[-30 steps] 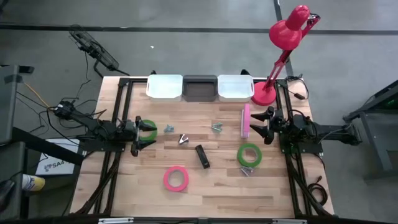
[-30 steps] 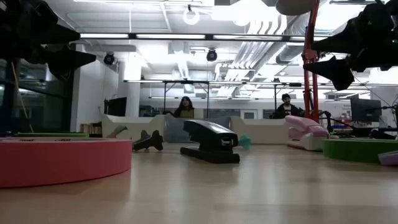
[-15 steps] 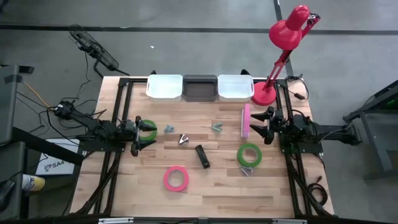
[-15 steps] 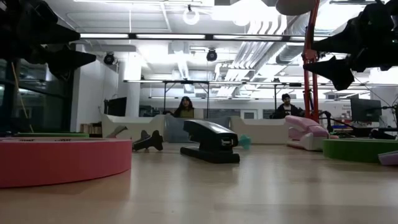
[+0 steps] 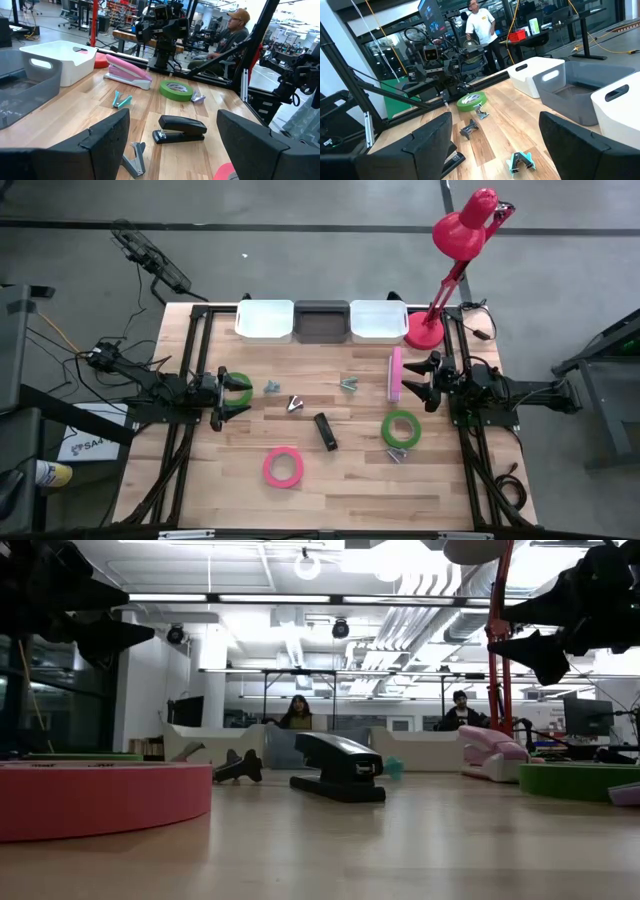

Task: Pick and place Stapler, Stapler remover, tape

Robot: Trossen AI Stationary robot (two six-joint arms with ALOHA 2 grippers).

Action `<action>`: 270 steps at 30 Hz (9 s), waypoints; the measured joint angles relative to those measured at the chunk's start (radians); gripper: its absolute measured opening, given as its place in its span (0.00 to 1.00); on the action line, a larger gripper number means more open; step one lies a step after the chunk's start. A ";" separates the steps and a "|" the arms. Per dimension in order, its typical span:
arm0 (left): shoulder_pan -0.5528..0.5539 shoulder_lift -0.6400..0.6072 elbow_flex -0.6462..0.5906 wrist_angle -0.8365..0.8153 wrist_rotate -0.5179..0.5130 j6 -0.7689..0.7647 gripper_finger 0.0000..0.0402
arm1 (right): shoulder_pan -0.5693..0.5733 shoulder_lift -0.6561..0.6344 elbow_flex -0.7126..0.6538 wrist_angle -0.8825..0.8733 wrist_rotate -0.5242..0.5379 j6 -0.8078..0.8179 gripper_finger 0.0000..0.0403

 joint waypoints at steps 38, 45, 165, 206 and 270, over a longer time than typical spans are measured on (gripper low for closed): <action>0.000 0.000 0.000 0.000 0.000 0.000 0.74 | 0.000 0.000 0.000 0.000 0.000 0.000 0.72; 0.000 0.000 0.000 0.000 0.000 0.000 0.74 | 0.000 0.000 0.000 0.000 0.000 0.000 0.72; 0.000 0.000 0.000 0.000 0.000 0.000 0.74 | -0.254 1.615 0.883 -0.890 -0.204 0.875 0.34; 0.000 0.000 0.000 0.000 0.000 0.000 0.74 | -0.552 1.543 1.376 -1.244 -0.010 -0.654 0.34; 0.000 0.000 0.000 0.000 0.000 0.000 0.74 | -0.784 1.865 1.375 -0.825 0.011 -1.204 0.57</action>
